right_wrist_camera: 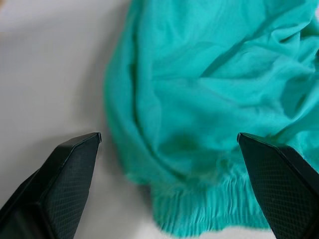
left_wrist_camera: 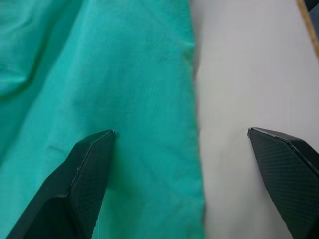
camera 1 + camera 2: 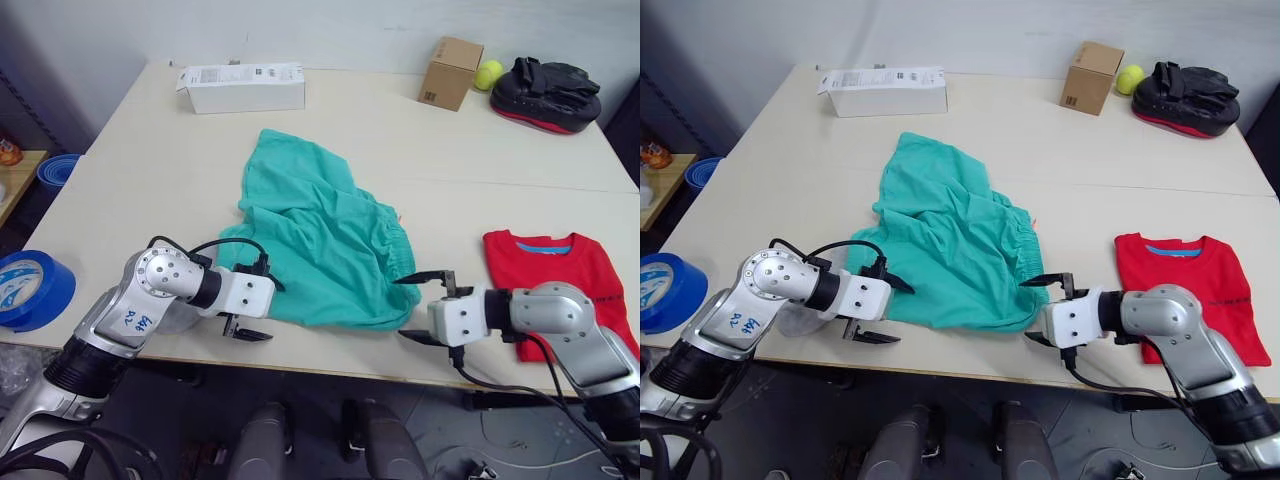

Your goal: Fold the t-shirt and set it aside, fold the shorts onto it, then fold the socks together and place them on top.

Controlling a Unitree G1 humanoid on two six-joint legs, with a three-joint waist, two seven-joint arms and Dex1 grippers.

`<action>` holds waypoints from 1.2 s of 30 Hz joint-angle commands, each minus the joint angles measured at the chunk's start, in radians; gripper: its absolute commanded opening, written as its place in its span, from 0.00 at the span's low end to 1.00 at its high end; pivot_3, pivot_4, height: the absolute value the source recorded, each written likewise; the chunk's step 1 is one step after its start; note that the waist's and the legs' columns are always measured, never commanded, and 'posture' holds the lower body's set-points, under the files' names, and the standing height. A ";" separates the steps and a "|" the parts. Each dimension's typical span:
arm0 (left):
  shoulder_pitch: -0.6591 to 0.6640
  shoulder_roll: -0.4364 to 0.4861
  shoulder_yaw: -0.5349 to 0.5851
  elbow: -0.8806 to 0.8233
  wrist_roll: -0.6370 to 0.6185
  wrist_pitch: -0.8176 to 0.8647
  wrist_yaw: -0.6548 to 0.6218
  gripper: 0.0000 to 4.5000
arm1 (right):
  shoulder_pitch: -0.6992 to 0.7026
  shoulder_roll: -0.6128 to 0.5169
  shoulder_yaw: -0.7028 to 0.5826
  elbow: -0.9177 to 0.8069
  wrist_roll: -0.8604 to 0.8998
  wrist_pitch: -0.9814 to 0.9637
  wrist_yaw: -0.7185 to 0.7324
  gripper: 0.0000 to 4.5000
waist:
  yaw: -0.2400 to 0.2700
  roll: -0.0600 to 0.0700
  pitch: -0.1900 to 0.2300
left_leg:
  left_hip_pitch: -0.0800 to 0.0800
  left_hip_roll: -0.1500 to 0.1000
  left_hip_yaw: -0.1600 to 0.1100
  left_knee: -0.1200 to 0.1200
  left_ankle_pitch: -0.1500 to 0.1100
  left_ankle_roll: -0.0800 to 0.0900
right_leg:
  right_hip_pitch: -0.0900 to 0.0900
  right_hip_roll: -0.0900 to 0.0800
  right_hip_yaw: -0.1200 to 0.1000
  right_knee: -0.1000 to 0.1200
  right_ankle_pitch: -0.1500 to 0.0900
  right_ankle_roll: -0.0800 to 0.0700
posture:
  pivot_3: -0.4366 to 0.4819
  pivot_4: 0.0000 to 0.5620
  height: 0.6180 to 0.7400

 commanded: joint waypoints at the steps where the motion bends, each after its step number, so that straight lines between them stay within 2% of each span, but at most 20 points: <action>1: 0.003 0.009 0.001 0.053 0.091 -0.016 0.073 1.00 | -0.040 0.025 0.033 0.072 -0.049 -0.057 -0.036 1.00 | -0.003 0.000 -0.001 | 0.001 0.000 0.000 0.000 0.000 0.000 | 0.000 0.000 0.000 0.000 0.000 0.000 | 0.48 0.27 1.00; 4: 0.006 0.011 0.006 0.084 0.107 -0.028 0.099 0.86 | -0.089 0.035 0.066 0.176 -0.105 -0.110 -0.062 0.86 | -0.006 0.000 -0.003 | 0.005 0.000 0.001 0.000 0.000 0.000 | 0.003 0.000 0.001 0.001 0.000 0.000 | 0.48 0.27 1.00; 9: 0.016 0.032 0.013 0.100 0.105 -0.023 0.098 0.52 | -0.109 -0.003 0.056 0.227 -0.090 -0.136 -0.055 0.49 | -0.006 0.000 -0.003 | 0.012 0.001 0.003 -0.001 0.000 0.000 | 0.009 0.000 0.003 0.004 -0.001 -0.002 | 0.48 0.27 1.00; 13: 0.043 0.082 0.016 0.123 0.109 -0.046 0.078 0.23 | -0.112 -0.047 0.036 0.226 -0.048 -0.135 -0.021 0.18 | -0.006 0.000 -0.003 | 0.015 0.001 0.003 -0.003 -0.001 -0.001 | 0.011 -0.001 0.003 0.003 -0.004 -0.007 | 0.48 0.27 1.00; 16: 0.074 0.121 0.028 0.107 0.072 -0.032 0.036 0.03 | -0.083 -0.089 0.034 0.154 0.040 -0.091 0.063 0.00 | -0.009 0.000 -0.004 | 0.016 0.002 0.003 -0.005 -0.001 -0.002 | 0.011 -0.001 0.003 0.004 -0.004 -0.008 | 0.48 0.27 1.00; 17: 0.086 0.132 0.036 0.089 0.049 -0.018 0.014 0.00 | -0.069 -0.105 0.034 0.124 0.072 -0.069 0.095 0.00 | -0.010 0.000 -0.004 | 0.017 0.002 0.003 -0.006 -0.001 -0.002 | 0.011 -0.001 0.003 0.004 -0.004 -0.008 | 0.48 0.27 1.00; 23: 0.134 0.180 0.098 -0.091 -0.185 0.197 -0.144 0.00 | 0.056 -0.225 0.002 -0.139 0.354 0.163 0.280 0.00 | -0.013 0.000 -0.004 | 0.018 0.002 0.003 -0.015 0.000 -0.007 | 0.007 0.000 0.002 0.006 -0.010 -0.009 | 0.48 0.27 1.00; 26: 0.121 0.180 0.110 -0.117 -0.227 0.242 -0.160 0.00 | 0.063 -0.227 -0.019 -0.161 0.366 0.187 0.274 0.00 | -0.013 -0.001 -0.003 | 0.016 0.002 0.002 -0.014 0.000 -0.007 | 0.005 0.000 0.002 0.007 -0.010 -0.009 | 0.48 0.27 1.00; 30: 0.099 0.164 0.115 -0.109 -0.224 0.238 -0.145 0.00 | 0.060 -0.208 -0.031 -0.153 0.343 0.198 0.256 0.00 | -0.008 -0.001 -0.003 | 0.016 0.001 0.003 -0.012 0.000 -0.007 | 0.005 0.000 0.002 0.007 -0.010 -0.009 | 0.48 0.27 1.00; 36: 0.103 0.192 0.099 -0.135 -0.306 0.292 -0.257 0.00 | 0.101 -0.234 -0.046 -0.187 0.388 0.266 0.290 0.00 | -0.003 -0.001 -0.003 | 0.011 0.001 0.003 -0.013 0.000 -0.007 | 0.001 0.000 0.002 0.007 -0.010 -0.009 | 0.48 0.27 1.00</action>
